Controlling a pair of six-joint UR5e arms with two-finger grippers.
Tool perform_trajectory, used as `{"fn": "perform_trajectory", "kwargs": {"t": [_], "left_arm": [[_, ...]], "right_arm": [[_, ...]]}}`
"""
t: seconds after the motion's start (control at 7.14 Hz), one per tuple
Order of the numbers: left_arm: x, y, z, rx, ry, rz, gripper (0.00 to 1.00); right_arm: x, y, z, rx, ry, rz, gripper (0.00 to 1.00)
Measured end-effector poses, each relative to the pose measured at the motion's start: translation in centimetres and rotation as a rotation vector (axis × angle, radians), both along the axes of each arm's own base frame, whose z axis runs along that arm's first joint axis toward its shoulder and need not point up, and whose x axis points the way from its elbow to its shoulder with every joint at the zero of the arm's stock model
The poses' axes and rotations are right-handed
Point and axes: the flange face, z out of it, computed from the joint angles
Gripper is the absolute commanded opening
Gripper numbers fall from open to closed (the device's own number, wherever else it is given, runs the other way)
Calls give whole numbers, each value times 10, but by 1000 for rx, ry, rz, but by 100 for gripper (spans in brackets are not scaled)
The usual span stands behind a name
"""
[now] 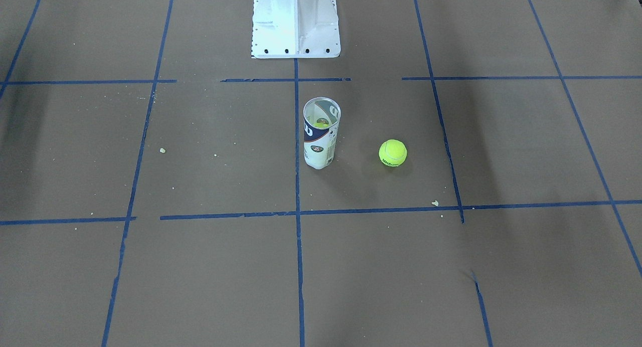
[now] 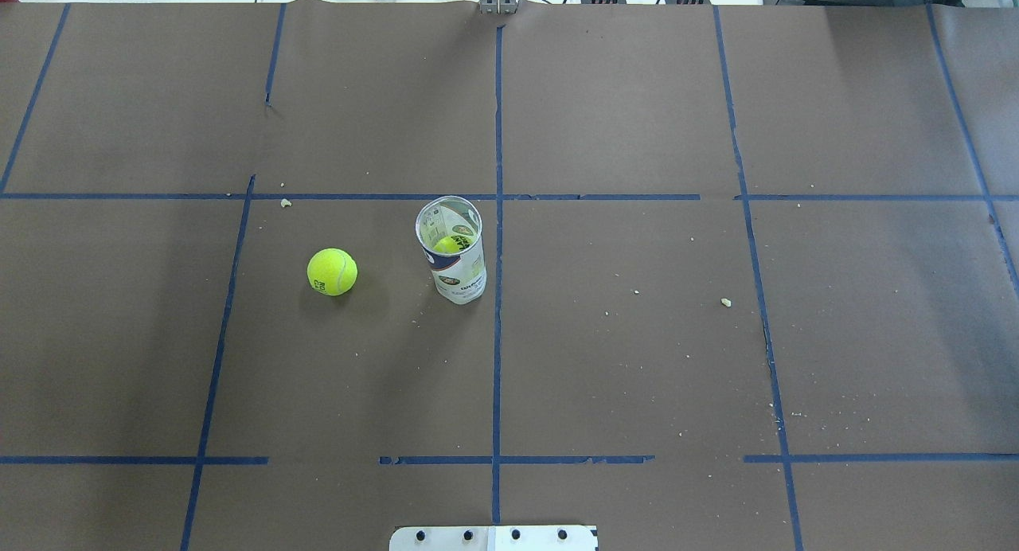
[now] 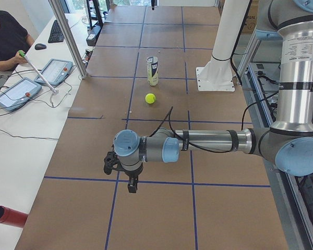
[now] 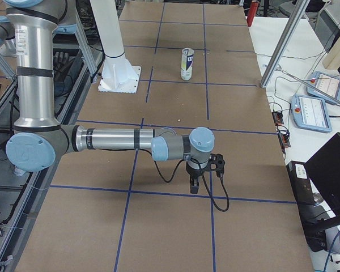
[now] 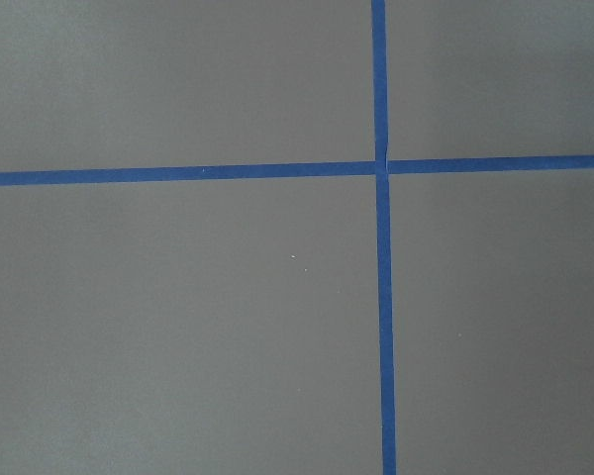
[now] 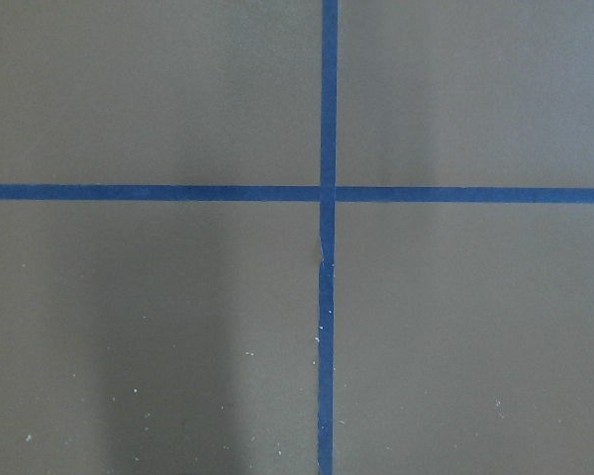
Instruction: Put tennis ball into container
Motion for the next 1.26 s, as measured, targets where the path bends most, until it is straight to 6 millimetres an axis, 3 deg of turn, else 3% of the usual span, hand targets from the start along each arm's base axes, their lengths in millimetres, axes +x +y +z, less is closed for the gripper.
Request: {"fn": "perform_trajectory", "kwargs": {"t": [0.28, 0.56, 0.84, 1.26], "left_arm": [[2, -7, -15, 30, -4, 3, 100], [27, -19, -57, 77, -22, 21, 100], [68, -35, -119, 124, -83, 47, 100], [124, -86, -237, 67, -99, 78, 100]], "right_arm": [[0, 0, 0, 0, 0, 0, 100], [0, 0, 0, 0, 0, 0, 100], [0, 0, 0, 0, 0, 0, 100], [0, 0, 0, 0, 0, 0, 100]]}}
